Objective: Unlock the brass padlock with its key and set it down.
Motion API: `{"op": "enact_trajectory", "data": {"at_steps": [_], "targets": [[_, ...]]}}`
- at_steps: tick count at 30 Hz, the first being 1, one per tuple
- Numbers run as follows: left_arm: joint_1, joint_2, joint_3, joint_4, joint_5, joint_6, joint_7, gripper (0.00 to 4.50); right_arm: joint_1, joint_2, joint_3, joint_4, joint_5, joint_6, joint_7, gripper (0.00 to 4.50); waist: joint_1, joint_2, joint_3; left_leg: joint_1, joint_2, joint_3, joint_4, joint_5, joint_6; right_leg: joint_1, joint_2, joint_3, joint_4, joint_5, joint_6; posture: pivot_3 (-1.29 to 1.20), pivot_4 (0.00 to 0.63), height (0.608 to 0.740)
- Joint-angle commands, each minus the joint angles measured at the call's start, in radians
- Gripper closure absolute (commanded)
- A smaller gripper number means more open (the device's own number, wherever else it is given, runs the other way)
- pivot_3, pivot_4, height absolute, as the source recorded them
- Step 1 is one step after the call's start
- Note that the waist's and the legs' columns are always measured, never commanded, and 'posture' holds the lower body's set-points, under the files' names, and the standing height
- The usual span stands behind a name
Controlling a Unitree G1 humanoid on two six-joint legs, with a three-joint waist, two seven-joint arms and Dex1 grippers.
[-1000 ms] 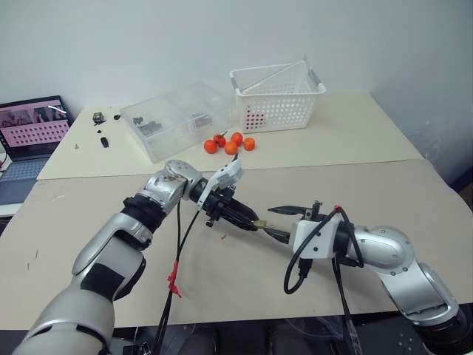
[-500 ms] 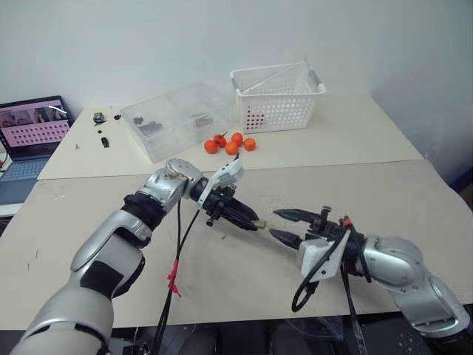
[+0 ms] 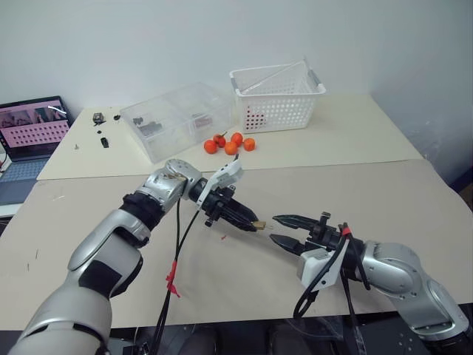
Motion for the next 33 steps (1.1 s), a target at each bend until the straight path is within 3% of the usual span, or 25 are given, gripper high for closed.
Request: {"op": "enact_trajectory", "data": {"at_steps": [1,4,9,20,29,33], "targets": [[-0.036,0.014,0.008,-0.029,-0.027,0.003,-0.004,3.71,-0.012,0.004,-0.033,-0.010,0.008,-0.020,-0.013,2.16,0.000,0.000,0.000,0.000,0.000,0.000,0.000,0.000,0.000,0.000,0.000,0.000,0.000,0.000,0.000,0.00,0.150,0.740],[-0.035,0.015,0.008,-0.030,-0.027,0.003,-0.004,3.71,-0.014,0.008,-0.030,-0.009,0.007,-0.017,-0.013,2.81,0.000,0.000,0.000,0.000,0.000,0.000,0.000,0.000,0.000,0.000,0.000,0.000,0.000,0.000,0.000,0.00,0.150,0.740],[-0.027,0.025,0.003,-0.040,-0.030,0.010,-0.004,3.71,-0.016,0.015,-0.030,-0.011,0.004,-0.011,-0.015,4.46,-0.001,0.000,0.000,0.000,0.000,0.000,0.000,0.000,0.000,0.000,0.000,0.000,0.000,0.000,0.000,0.00,0.150,0.740],[-0.029,0.009,0.019,-0.024,-0.022,-0.013,-0.004,3.71,-0.027,0.026,-0.032,-0.035,0.022,0.020,0.005,4.46,0.000,0.000,0.000,0.000,0.000,0.000,0.000,0.000,0.000,0.000,0.000,0.000,0.000,0.000,0.000,0.00,0.150,0.740],[-0.027,-0.059,0.082,0.057,0.082,-0.117,-0.004,3.71,-0.078,0.058,-0.021,-0.083,0.157,0.221,0.098,4.46,0.001,0.000,0.000,0.000,0.000,0.000,0.001,0.000,0.000,0.001,0.000,0.000,0.000,0.001,-0.002,0.00,0.150,0.740],[-0.024,-0.079,0.105,0.075,0.156,-0.214,-0.004,3.71,-0.094,0.081,-0.016,-0.117,0.263,0.407,0.152,4.46,0.001,0.000,0.000,0.000,0.000,0.000,0.001,-0.001,0.001,0.000,0.000,0.000,0.000,0.003,-0.004,0.00,0.150,0.740]]}}
